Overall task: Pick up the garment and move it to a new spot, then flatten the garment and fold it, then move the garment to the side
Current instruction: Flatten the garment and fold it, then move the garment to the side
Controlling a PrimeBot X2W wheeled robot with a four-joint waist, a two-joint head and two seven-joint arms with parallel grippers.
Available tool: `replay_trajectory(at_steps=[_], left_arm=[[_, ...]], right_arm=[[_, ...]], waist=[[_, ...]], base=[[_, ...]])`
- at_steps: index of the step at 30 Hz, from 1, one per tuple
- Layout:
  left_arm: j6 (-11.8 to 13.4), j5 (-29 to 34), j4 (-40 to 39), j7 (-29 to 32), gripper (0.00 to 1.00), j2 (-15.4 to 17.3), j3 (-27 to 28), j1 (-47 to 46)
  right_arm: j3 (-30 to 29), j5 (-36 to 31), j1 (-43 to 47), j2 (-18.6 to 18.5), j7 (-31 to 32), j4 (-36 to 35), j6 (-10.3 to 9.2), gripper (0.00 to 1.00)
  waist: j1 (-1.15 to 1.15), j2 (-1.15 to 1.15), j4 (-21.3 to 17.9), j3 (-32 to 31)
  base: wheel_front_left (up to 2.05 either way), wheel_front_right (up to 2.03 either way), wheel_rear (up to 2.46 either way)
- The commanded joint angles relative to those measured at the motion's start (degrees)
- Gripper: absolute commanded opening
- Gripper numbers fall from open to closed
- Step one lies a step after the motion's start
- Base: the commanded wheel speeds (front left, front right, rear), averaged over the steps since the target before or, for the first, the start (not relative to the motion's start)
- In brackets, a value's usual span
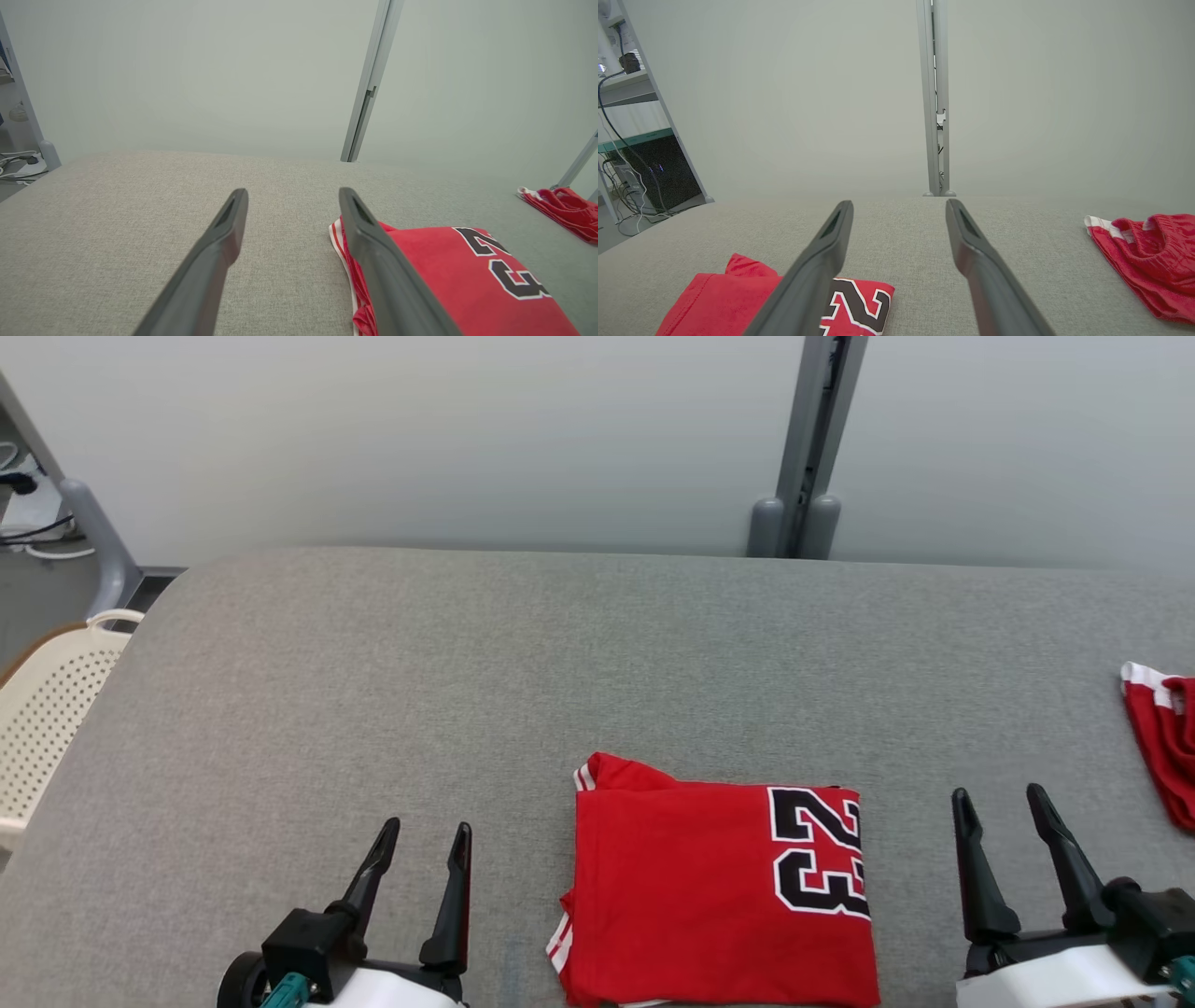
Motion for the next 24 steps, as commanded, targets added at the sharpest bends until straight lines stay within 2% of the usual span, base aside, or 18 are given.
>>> replay_trajectory(at_steps=[1,10,24], left_arm=[[-0.17,0.47,0.01,-0.07,1.00,0.12,0.66,0.40],[-0.78,1.77,0.45,-0.07,1.00,-0.53,2.59,1.92],[-2.32,3.77,1.19,-0.07,1.00,-1.78,4.48,1.87]], right_arm=[[-0.63,0.79,0.71,-0.25,-0.25,-0.34,0.12,1.00],[-0.95,2.09,1.70,-0.23,-0.24,-0.03,0.12,1.00],[-1.23,1.49,0.28,-0.23,-0.24,0.76,0.12,1.00]], waist=[[0.00,0.00,-0.82,-0.57],[0.00,0.00,-2.71,-1.44],[0.00,0.00,-2.35,-1.49]], base=[[0.00,0.00,0.00],[0.00,0.00,0.00],[0.00,0.00,0.00]])
